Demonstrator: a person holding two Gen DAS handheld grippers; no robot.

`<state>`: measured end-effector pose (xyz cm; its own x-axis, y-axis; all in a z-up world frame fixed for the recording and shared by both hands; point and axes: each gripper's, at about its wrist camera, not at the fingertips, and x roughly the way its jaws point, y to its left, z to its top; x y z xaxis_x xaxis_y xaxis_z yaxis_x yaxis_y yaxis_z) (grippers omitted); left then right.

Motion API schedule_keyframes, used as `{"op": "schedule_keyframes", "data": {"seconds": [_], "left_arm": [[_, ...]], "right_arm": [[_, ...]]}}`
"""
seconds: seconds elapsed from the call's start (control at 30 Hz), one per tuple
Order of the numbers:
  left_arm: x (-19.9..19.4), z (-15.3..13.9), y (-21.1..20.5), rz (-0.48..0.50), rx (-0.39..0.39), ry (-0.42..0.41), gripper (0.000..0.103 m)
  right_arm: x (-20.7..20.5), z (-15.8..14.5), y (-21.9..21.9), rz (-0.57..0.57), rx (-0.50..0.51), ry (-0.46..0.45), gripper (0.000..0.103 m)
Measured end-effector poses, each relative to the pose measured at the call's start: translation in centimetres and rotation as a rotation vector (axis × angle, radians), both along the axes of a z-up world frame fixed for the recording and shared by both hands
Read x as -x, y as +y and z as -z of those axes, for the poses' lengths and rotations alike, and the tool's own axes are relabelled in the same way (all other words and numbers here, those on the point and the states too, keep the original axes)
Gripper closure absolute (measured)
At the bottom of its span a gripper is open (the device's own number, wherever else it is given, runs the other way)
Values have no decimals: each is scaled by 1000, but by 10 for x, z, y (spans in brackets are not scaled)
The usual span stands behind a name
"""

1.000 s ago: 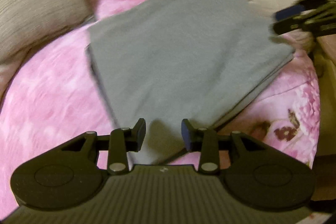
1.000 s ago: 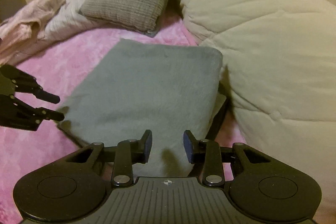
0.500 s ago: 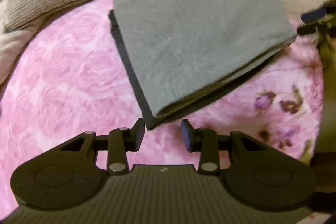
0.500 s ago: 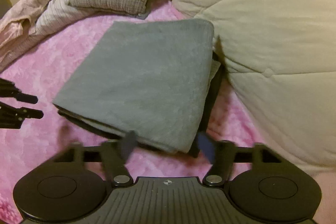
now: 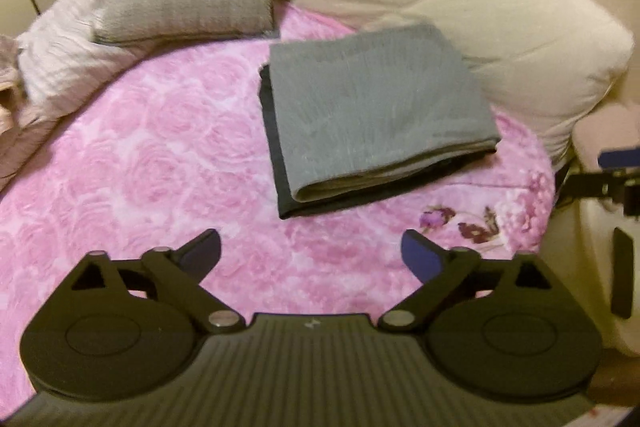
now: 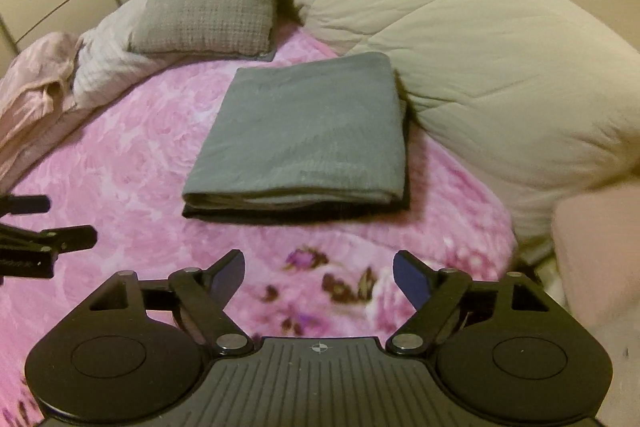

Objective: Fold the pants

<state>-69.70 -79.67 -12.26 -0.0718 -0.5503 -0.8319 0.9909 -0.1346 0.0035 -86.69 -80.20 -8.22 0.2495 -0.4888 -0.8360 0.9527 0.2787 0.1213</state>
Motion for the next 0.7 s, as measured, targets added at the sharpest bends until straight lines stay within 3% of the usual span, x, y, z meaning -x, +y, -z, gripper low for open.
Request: {"op": "schedule_keyframes", "data": {"seconds": [0.13,0.37,0.7], "left_arm": [[-8,-27,39,-30,48,42,1],[-15,-59,89,-79,98,91,1],[-15,-87,110,-124,104,104,1]], "right_arm": [[-4,-27,38,83,3,-26,17],[-13,-57,87,131,38,-8,14],[-12,-88,95,110,81,-34,14]]}}
